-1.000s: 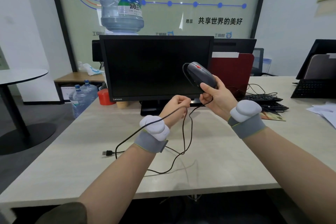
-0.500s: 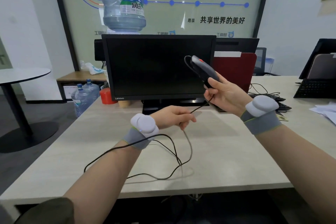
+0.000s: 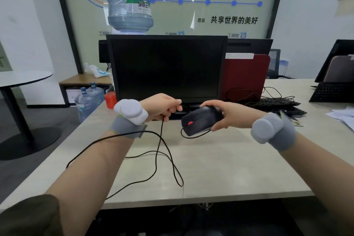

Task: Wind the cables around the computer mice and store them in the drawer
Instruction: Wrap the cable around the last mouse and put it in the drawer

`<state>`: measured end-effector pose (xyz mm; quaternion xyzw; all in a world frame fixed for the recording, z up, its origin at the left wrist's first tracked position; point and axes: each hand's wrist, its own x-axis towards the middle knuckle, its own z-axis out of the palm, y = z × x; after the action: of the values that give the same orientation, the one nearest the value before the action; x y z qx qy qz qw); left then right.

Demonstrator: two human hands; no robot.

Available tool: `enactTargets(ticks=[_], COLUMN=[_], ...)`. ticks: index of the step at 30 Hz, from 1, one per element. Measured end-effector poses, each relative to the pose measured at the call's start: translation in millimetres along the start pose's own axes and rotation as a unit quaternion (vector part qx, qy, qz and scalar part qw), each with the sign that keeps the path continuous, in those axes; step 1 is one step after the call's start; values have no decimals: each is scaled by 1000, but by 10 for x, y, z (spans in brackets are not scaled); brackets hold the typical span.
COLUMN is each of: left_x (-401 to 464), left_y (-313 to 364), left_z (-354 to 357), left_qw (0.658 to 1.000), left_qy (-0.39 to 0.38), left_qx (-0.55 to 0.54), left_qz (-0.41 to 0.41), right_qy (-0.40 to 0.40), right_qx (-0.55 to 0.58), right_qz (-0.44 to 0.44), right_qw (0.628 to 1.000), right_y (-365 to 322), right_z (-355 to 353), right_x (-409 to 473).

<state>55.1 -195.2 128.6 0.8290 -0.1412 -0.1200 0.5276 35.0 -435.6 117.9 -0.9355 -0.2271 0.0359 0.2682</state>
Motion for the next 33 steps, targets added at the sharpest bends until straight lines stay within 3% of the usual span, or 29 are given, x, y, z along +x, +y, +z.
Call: enactTargets(ticks=[5,9,12,15,19,21,25,29,31,33], left_x=[84,115,97,43,7,0,24,20,-8,-43], left_y=[138,123,56,-66,-263,-338,-353,-194,-98,-21], left_z=[265,491,622,736,755,668,365,156,130,173], left_qw=[997,992,992,992,985,979,964,960,970,984], left_qy=[47,72,33,-54,-142,-165,-141,-139,-127,-108], left_qx=[-30,19,6,-13,-43,-99,-224,-234,-188,-123], left_qz=[50,103,120,111,91,64,7,-68,-83,-71], right_qy=[100,203,255,265,185,118,-52,-179,-205,-163], right_qx=[-80,87,170,379,651,688,597,386,235,56], right_qz=[6,24,21,17,-31,-52,-89,-10,44,75], right_qw=[992,975,952,887,735,714,796,905,949,982], right_y=[-42,-50,-47,-27,18,87,192,99,12,-81], right_z=[302,367,382,290,15,-119,-267,-265,-218,-141], right_x=[203,310,388,388,285,178,-76,-183,-156,-102])
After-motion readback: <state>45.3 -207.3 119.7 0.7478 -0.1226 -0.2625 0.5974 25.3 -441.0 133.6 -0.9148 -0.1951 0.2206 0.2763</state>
